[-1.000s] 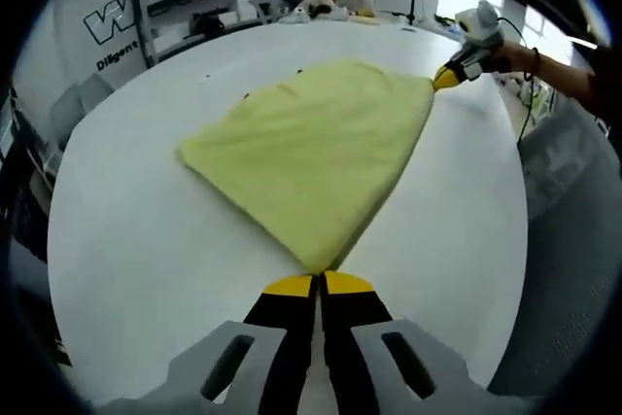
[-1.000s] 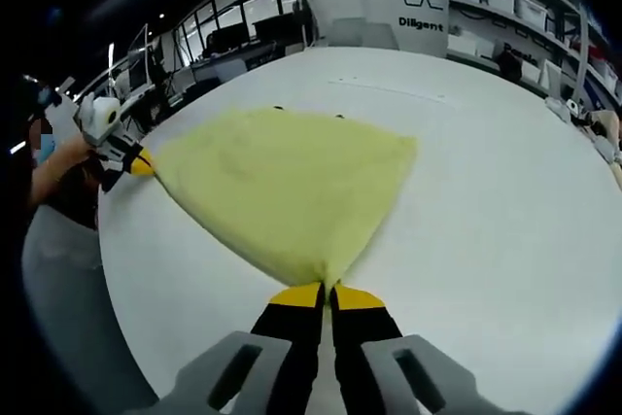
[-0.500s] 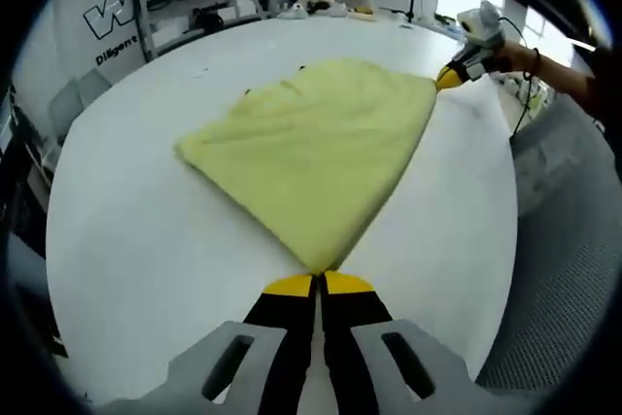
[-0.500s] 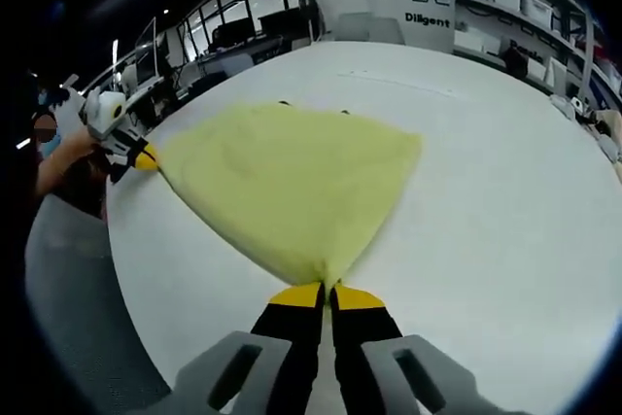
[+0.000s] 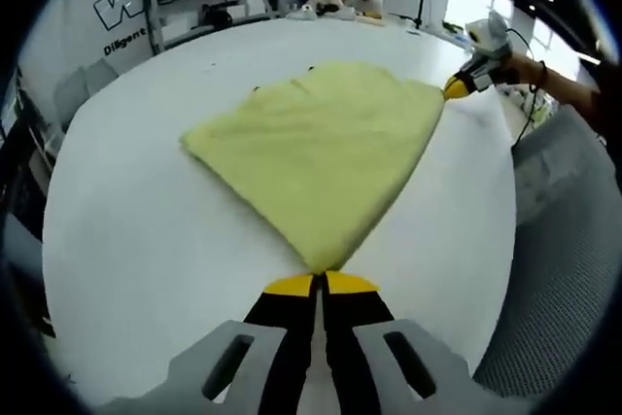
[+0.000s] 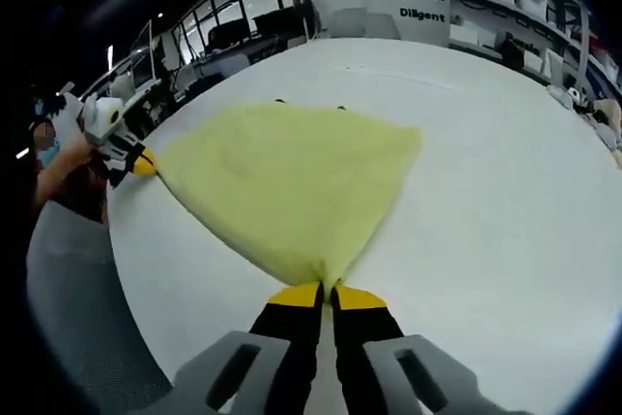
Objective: Fold the garment on the visible template until the final outline fits inside the template.
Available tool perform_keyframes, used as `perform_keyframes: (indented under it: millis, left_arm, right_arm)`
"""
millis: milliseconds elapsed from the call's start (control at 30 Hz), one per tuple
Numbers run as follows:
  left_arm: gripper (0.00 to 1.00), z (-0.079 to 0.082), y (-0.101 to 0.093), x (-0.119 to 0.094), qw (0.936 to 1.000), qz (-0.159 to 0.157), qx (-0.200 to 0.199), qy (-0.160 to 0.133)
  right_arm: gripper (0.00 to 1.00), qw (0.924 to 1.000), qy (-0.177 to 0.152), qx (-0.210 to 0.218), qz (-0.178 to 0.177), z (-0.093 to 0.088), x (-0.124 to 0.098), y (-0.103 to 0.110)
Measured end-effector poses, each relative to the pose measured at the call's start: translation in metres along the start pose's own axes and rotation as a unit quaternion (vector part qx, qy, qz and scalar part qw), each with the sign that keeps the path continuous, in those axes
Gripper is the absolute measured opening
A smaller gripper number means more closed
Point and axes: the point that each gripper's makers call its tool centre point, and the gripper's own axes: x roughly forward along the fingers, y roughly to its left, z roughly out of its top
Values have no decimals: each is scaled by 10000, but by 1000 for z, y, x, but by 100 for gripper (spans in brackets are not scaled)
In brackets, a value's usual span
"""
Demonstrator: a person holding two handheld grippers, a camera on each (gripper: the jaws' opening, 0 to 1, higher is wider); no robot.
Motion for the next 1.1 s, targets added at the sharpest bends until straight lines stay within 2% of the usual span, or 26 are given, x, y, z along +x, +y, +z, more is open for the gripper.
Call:
perform_keyframes:
  millis: [33, 67, 200, 233, 300, 400, 467, 533, 633, 700, 833, 933, 1100]
  left_arm:
    - [5, 2, 1, 0, 9994, -8, -335, -107]
    - [5, 2, 2, 0, 9990, -28, -435, -122]
    - [10, 0, 4, -2, 9984, 24, -535, -183]
    - [15, 2, 4, -6, 9966, 41, -781, -243]
    - [25, 3, 7, -10, 9943, 125, -1005, -323]
    - [44, 6, 10, -16, 9917, 254, -1180, -434]
    - [59, 12, 13, -23, 9873, 403, -1398, -643]
    - [73, 16, 12, -28, 9868, 479, -1374, -715]
    - [78, 21, 8, -35, 9860, 479, -1383, -800]
    - [82, 29, 4, -42, 9841, 511, -1413, -947]
    - [94, 38, 0, -51, 9821, 679, -1439, -1008]
    - [99, 44, -3, -58, 9812, 827, -1384, -1059]
    - [99, 50, -14, -67, 9796, 847, -1442, -1115]
  right_arm:
    - [0, 9999, -30, 123, 10, 0, 0, 0]
    - [1, 9998, -62, 179, 54, 0, 0, 1]
    - [14, 9989, -266, 379, -4, 7, -1, 0]
    - [18, 9982, -380, 467, -8, 11, -1, 1]
    - [27, 9976, -424, 542, 28, 13, -3, 3]
    - [43, 9973, -528, 505, -4, 19, -6, 4]
    - [57, 9968, -658, 460, -56, 26, -11, 8]
    - [70, 9965, -713, 436, -86, 30, -15, 10]
    - [82, 9962, -789, 354, -115, 38, -24, 15]
    - [87, 9960, -837, 287, -119, 42, -30, 21]
    - [95, 9956, -908, 220, -88, 48, -42, 29]
    - [99, 9951, -967, 217, -76, 52, -50, 35]
    - [99, 9951, -960, 153, -157, 54, -64, 44]
